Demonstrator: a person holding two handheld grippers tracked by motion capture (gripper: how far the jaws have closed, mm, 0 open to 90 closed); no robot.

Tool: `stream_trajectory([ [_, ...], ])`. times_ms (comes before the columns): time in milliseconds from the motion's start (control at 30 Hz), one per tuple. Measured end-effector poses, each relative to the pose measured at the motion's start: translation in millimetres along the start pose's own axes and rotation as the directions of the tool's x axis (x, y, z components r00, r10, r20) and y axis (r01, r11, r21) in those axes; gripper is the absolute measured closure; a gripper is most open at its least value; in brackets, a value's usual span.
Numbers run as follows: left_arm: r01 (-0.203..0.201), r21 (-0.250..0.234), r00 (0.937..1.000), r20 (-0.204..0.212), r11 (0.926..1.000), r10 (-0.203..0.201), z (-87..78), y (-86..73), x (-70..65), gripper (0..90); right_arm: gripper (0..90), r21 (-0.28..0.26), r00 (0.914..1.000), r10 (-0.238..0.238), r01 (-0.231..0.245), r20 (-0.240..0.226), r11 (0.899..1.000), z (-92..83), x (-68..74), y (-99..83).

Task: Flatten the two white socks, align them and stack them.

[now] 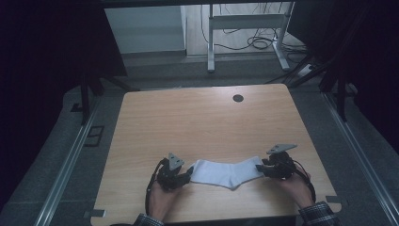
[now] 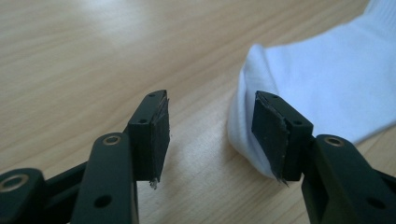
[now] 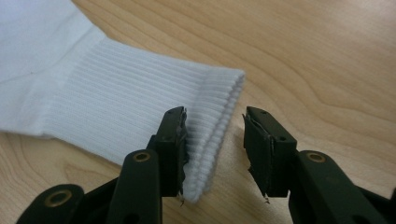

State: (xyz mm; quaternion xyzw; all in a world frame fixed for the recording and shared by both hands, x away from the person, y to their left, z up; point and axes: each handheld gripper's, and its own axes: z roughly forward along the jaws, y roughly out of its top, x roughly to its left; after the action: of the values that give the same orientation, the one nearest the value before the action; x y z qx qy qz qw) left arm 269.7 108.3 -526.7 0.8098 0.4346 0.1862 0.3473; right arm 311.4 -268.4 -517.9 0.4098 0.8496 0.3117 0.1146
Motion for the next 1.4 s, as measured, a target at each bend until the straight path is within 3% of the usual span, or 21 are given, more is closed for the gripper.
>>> stream_trajectory([
  [100,-0.008,-0.003,1.0,-0.002,1.0,0.008,-1.6,0.4,-1.3,46.2,58.8,0.002,1.0,0.005,-0.005,-0.005,1.0,0.9,-0.2,-0.4],
  [267,-0.005,-0.06,0.9999,0.015,0.9982,0.006,-14.3,6.5,-5.2,46.1,58.5,0.002,0.9999,0.01,-0.01,-0.009,1.0,0.9,-1.1,-0.9],
  [500,-0.037,0.008,0.9993,0.002,0.9993,0.037,4.8,6.0,-12.8,46.2,58.3,0.003,0.9998,0.017,-0.017,-0.01,1.0,1.6,-0.8,-1.1],
  [567,-0.025,0.025,0.9996,-0.01,0.9994,0.025,10.0,5.1,-10.2,46.2,58.1,0.001,0.9997,0.019,-0.019,-0.015,1.0,2.0,-2.0,-1.3],
  [633,-0.009,0.038,0.9999,0.007,0.9992,0.009,13.4,3.6,-6.7,47.0,58.1,0.003,0.9993,0.03,-0.03,-0.021,1.0,2.1,-2.5,-1.7],
  [700,0.02,0.039,0.9984,0.053,0.9991,-0.022,15.0,2.0,-3.1,57.8,59.1,0.005,0.9984,0.045,-0.045,-0.035,0.999,3.0,-3.9,-2.4],
  [767,0.053,0.038,0.9929,0.105,0.9979,-0.056,15.7,1.2,-0.6,69.9,69.1,0.009,0.9941,0.073,-0.072,-0.081,0.997,3.1,-6.1,-2.6],
  [900,0.082,0.034,0.987,0.136,0.996,-0.086,15.3,1.3,3.1,81.2,77.9,0.023,0.9918,0.089,-0.087,-0.092,0.996,2.4,-4.1,-1.1],
  [1100,0.082,0.016,0.9884,0.127,0.9965,-0.083,8.9,9.4,9.9,82.2,78.9,-0.011,0.9972,0.041,-0.042,-0.063,0.999,-2.5,2.9,6.0],
  [1400,0.06,-0.015,0.994,0.092,0.9981,-0.058,2.9,37.2,28.7,81.6,78.6,-0.076,0.9978,0.034,-0.039,-0.057,0.996,-6.9,-0.2,29.7],
])
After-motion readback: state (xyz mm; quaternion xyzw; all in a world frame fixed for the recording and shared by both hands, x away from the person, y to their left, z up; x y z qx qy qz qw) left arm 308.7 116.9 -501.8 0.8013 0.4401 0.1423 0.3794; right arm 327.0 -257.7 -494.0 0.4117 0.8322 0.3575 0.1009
